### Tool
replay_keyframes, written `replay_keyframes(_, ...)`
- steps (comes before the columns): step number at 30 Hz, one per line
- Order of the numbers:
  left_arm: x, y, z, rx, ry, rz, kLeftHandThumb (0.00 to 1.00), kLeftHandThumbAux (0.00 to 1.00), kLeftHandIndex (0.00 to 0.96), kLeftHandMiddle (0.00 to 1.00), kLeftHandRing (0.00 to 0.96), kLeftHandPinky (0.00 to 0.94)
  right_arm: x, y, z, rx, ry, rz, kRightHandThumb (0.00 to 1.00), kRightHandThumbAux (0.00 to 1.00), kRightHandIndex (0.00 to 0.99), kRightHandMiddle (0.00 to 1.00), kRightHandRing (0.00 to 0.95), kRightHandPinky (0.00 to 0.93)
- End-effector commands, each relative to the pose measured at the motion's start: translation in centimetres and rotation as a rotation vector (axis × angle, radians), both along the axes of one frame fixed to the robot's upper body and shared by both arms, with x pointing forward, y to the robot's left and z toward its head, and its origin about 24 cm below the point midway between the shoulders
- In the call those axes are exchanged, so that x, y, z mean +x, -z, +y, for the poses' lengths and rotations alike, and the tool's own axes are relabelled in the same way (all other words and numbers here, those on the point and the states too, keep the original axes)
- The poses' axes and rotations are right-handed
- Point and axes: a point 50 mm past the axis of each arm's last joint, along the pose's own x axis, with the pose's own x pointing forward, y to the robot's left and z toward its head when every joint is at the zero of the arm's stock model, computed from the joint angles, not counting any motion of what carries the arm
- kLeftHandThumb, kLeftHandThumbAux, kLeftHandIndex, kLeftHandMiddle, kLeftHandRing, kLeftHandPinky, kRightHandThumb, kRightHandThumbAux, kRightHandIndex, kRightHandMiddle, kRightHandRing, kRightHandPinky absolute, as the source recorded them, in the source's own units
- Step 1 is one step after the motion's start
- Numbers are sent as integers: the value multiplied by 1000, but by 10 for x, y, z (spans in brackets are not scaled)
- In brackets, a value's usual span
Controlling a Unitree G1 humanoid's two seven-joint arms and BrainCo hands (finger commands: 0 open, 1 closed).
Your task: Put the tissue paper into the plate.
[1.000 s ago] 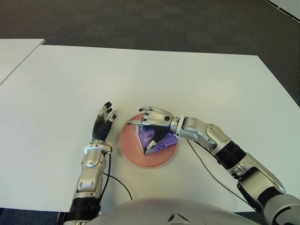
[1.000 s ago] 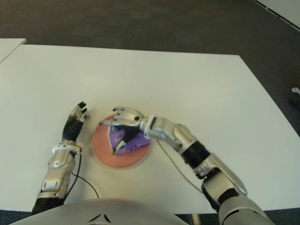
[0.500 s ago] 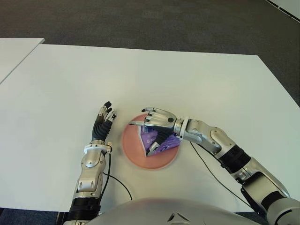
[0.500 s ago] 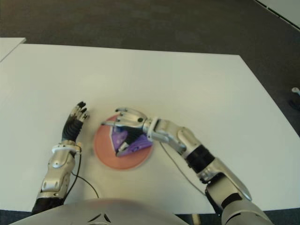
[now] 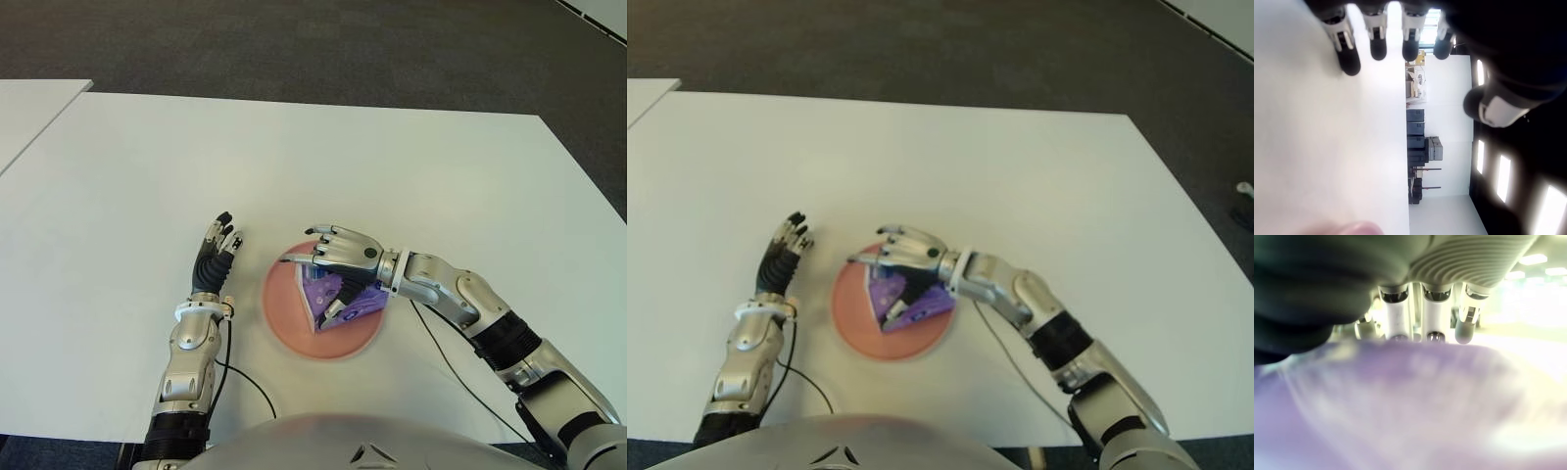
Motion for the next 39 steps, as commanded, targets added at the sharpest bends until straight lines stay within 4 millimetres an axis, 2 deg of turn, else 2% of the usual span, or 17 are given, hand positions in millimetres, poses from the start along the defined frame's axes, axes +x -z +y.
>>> replay_keyframes(1,-5,7,-1,-19,7,35,0,508,0,0,0,0,1,-4,-7,61,25,-28,100,302,0,0,0,0)
replay_keyframes(4,-5,7,-1,-20,10,32,0,512,0,0,0,0,3,-11,-10,130,45,-45,106,329,0,0,0,0)
replay_keyframes(9,-6,8,-1,-14,13,28,0,504,0,0,0,0,7,-43,-21,255,83,-82,111,370,0,0,0,0)
replay_keyframes(18,-8,8,-2,-12,-1,20,0,499,0,0,0,0,4,-65,-33,390,151,-91,116,401,0,0,0,0)
replay_keyframes(23,-9,8,-3,-3,-8,16,0,503,0,0,0,0,6,-89,-55,485,240,-149,143,410,0,0,0,0)
replay_keyframes(35,-10,10,-3,-6,-7,35,0,496,0,0,0,0,9,-88,-70,827,356,-70,292,389,0,0,0,0)
replay_keyframes(39,-10,9,-3,-1,-5,34,0,495,0,0,0,0,11,-90,-76,851,435,-92,283,355,0,0,0,0)
